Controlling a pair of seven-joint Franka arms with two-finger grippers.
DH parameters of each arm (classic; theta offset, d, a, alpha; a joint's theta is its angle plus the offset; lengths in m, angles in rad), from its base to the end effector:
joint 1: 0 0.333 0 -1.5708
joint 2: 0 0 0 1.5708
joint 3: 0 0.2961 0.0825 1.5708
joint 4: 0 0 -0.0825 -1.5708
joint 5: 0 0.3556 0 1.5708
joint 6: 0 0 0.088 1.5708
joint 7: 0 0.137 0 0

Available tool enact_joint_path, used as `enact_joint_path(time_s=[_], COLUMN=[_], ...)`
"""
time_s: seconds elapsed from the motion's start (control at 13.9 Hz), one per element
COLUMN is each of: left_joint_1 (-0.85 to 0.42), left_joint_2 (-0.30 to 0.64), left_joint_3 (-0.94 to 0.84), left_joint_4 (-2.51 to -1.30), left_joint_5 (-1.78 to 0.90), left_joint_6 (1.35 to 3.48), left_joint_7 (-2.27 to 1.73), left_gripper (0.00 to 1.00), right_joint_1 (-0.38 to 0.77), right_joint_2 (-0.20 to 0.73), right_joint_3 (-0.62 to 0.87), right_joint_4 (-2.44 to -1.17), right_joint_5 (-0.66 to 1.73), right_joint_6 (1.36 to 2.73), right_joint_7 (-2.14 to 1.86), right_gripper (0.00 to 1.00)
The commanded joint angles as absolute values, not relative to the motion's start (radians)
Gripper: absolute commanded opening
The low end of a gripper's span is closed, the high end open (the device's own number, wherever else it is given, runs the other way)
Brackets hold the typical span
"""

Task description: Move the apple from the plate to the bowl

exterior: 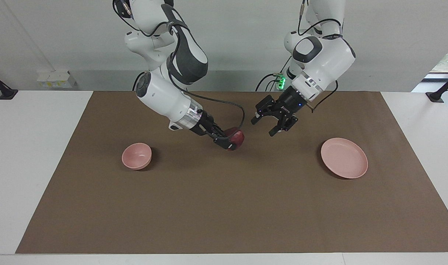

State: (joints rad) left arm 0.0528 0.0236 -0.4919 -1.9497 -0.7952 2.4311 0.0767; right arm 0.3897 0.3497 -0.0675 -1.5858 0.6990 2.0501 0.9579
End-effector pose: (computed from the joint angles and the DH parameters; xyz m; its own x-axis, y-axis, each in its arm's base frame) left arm 0.5285 -0.2641 0.4878 0.9558 0.0916 0.2794 -0.1165 -0.7544 0.6460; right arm 0.5987 0.2598 0.4241 0.6017 -0.6492 -0.4653 -0.7987 -0.4875 -0.3527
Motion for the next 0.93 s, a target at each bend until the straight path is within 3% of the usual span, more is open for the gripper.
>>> enact_joint_path(time_s=[0.0,0.43,0.86], left_joint_1=[0.058,0.147,0.172], left_joint_2=[0.014,0.015,0.017], left_joint_3=[-0.477,-0.477,-0.454], left_joint_4=[-1.942,-1.927,-1.870], left_joint_5=[-0.631,-0.174,-0.104], left_joint_6=[2.350,2.188,2.008], left_joint_7=[0.031,0.021,0.020], left_gripper=[1.00,1.00,1.00], right_joint_1=[0.353,0.318,0.223], right_joint_2=[0.327,0.295,0.276], right_joint_3=[-0.064,-0.064,-0.063], right_joint_4=[-1.603,-1.666,-1.675], right_joint_5=[0.458,0.049,-0.133], right_joint_6=[1.956,1.934,1.934], right_joint_7=[0.784,0.311,-0.180], right_gripper=[0.00,0.00,0.00])
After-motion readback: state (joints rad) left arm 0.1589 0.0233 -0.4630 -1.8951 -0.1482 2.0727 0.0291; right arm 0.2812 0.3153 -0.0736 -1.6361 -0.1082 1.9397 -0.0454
